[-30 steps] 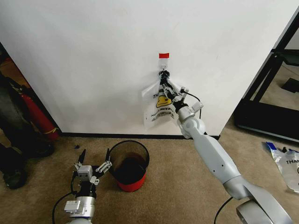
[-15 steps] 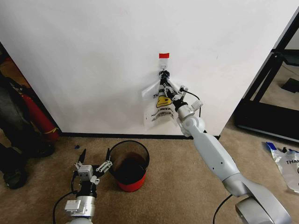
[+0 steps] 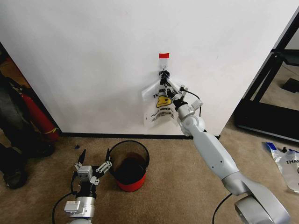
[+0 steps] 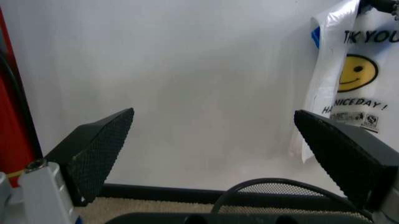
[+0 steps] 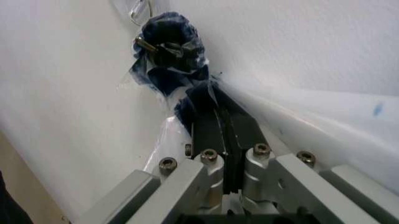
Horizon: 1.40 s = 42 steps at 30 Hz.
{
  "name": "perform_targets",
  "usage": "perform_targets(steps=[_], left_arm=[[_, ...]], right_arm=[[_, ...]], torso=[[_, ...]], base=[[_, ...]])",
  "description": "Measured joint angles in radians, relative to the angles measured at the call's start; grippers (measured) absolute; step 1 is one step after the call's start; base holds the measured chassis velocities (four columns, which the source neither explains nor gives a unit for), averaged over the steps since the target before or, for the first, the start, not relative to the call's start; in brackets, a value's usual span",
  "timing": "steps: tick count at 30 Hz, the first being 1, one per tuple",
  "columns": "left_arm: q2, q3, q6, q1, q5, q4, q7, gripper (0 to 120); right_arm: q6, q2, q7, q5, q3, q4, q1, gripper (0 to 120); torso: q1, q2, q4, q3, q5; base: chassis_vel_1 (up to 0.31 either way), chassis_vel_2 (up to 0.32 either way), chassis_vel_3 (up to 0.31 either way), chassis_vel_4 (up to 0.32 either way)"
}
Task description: Pick up the garbage bag from the wall and place it over the trash bin.
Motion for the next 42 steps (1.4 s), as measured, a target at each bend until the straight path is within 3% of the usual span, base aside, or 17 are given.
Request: perform_targets(steps=[42], left_arm=[[0.006, 0.011, 0.005, -0.005, 0.010, -0.007, -0.002, 100]], right_arm=[[0.003, -0.125, 0.010, 0.012, -0.007, 0.272, -0.200, 0]], torso=[[0.000, 0.000, 0.0000, 0.000, 0.0001]], base=[[0.000, 0.000, 0.000, 0.000]])
